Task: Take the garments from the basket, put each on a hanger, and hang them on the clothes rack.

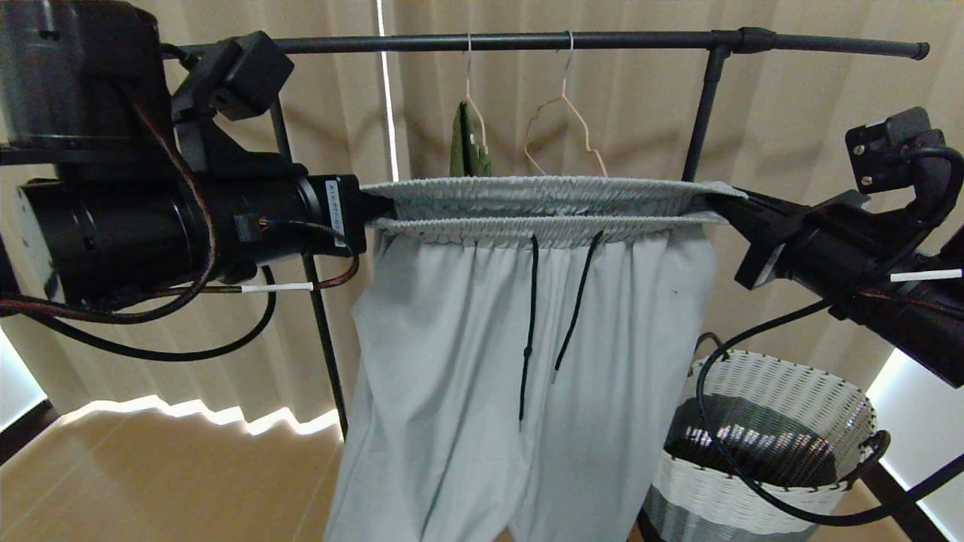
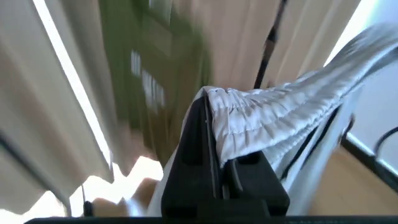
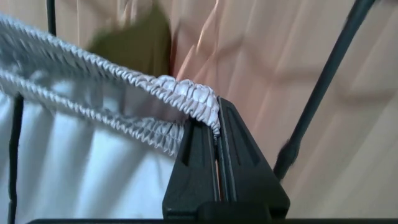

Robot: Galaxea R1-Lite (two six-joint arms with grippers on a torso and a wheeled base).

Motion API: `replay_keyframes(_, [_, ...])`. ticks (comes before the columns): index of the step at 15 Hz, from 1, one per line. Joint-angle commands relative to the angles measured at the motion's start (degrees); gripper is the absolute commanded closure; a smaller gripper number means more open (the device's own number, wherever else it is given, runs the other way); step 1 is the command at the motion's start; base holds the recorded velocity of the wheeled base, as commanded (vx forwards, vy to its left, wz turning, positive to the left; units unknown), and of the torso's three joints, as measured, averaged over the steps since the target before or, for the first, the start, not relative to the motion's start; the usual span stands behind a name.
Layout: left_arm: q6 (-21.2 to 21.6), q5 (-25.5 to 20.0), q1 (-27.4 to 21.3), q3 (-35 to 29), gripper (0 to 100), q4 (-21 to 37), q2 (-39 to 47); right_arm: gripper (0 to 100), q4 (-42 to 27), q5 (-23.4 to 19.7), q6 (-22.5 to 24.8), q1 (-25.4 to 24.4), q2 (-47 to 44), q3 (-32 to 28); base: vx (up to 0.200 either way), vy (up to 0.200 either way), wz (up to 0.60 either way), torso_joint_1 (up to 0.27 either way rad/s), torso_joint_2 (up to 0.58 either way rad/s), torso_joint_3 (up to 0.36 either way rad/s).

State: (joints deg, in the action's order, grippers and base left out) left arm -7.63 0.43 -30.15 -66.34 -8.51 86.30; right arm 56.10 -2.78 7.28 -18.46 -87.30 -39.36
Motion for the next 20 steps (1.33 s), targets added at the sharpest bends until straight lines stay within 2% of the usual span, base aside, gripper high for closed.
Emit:
replay_keyframes(1, [-0.28, 0.01, -0.44, 1.13, 100, -0.10, -0.78, 100, 0.06, -0.12, 0.02, 0.00, -0.24, 0.34, 0.000, 0.000, 0.00, 0.000, 0.00, 0.000])
replay_keyframes(8, [-0.02, -0.16, -1.41, 1.48, 100, -1.16, -4.82, 100, 0.06, -0.12, 0.02, 0.00, 0.11, -1.42, 0.000, 0.000, 0.00, 0.000, 0.00, 0.000])
replay_keyframes(11, [0.25, -0.16, -1.41, 1.21, 100, -2.04, -3.86, 100, 0.06, -0.03, 0.02, 0.09, 0.99, -1.07, 0.000, 0.000, 0.00, 0.000, 0.00, 0.000])
replay_keyframes(15, [2.62, 0.10, -1.32, 0.51, 100, -6.34, 1.42, 100, -2.49, -0.47, 0.02, 0.26, 6.70, 1.75, 0.000, 0.000, 0.00, 0.000, 0.00, 0.000])
replay_keyframes(18, [2.62, 0.19, -1.23, -0.98, 100, -7.75, 4.14, 100, -6.00, -4.60, -0.16, -0.35, 11.97, 4.12, 0.000, 0.000, 0.00, 0.000, 0.00, 0.000])
replay_keyframes(19, [2.62, 0.28, -1.14, -2.21, 100, -7.75, 5.28, 100, -9.52, -11.20, -0.69, -0.70, 15.67, 5.26, 0.000, 0.000, 0.00, 0.000, 0.00, 0.000])
replay_keyframes(20, [2.62, 0.19, -1.05, -2.57, 100, -7.84, 5.37, 100, -10.66, -13.74, -1.56, -0.79, 16.98, 5.70, 0.000, 0.000, 0.00, 0.000, 0.00, 0.000])
